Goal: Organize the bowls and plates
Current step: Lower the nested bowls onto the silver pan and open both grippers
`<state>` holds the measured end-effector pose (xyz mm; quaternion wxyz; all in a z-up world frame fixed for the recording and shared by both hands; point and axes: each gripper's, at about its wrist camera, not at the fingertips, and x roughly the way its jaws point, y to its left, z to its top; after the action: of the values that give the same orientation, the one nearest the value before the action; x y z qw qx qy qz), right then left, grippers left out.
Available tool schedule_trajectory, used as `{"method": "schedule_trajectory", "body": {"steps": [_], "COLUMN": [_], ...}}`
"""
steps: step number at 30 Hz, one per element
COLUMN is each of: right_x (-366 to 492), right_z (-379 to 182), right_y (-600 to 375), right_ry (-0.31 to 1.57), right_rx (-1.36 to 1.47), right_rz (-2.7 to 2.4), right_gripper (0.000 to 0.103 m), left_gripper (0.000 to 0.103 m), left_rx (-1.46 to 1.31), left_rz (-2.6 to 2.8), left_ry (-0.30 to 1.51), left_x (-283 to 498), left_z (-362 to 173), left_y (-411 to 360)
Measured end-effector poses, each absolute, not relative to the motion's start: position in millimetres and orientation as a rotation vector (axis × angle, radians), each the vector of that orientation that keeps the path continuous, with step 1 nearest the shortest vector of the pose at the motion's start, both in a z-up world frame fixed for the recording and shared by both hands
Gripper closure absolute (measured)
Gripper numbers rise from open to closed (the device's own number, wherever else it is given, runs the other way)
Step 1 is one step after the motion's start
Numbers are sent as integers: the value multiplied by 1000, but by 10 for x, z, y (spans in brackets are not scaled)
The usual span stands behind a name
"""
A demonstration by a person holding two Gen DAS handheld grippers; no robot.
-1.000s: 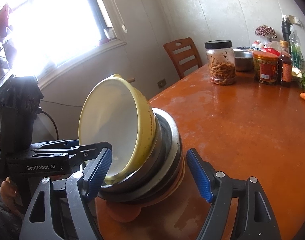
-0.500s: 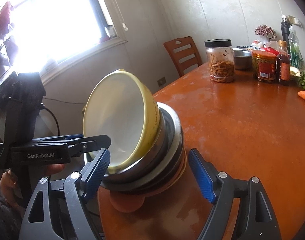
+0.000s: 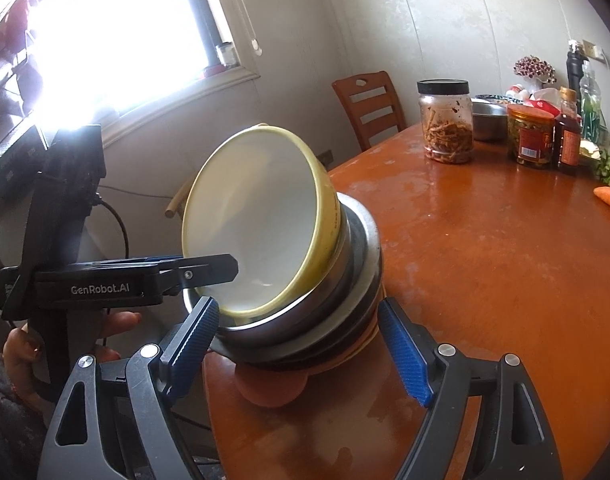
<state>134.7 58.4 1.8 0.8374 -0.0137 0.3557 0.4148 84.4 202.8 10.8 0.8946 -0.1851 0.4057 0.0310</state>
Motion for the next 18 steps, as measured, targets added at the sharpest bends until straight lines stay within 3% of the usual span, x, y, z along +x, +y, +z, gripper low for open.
{"method": "schedule_trajectory", "body": {"steps": [18], "right_x": [1552], "right_z": [-128], "right_y": [620], "right_ry": [845], "right_rx": [40], "right_rz": [848], "right_gripper": [17], "left_gripper": [16], "left_rx": [-352], "left_rz": [27], "left_ry": [900], "left_x": [1134], "left_z": [-29], "left_y": [1883]}}
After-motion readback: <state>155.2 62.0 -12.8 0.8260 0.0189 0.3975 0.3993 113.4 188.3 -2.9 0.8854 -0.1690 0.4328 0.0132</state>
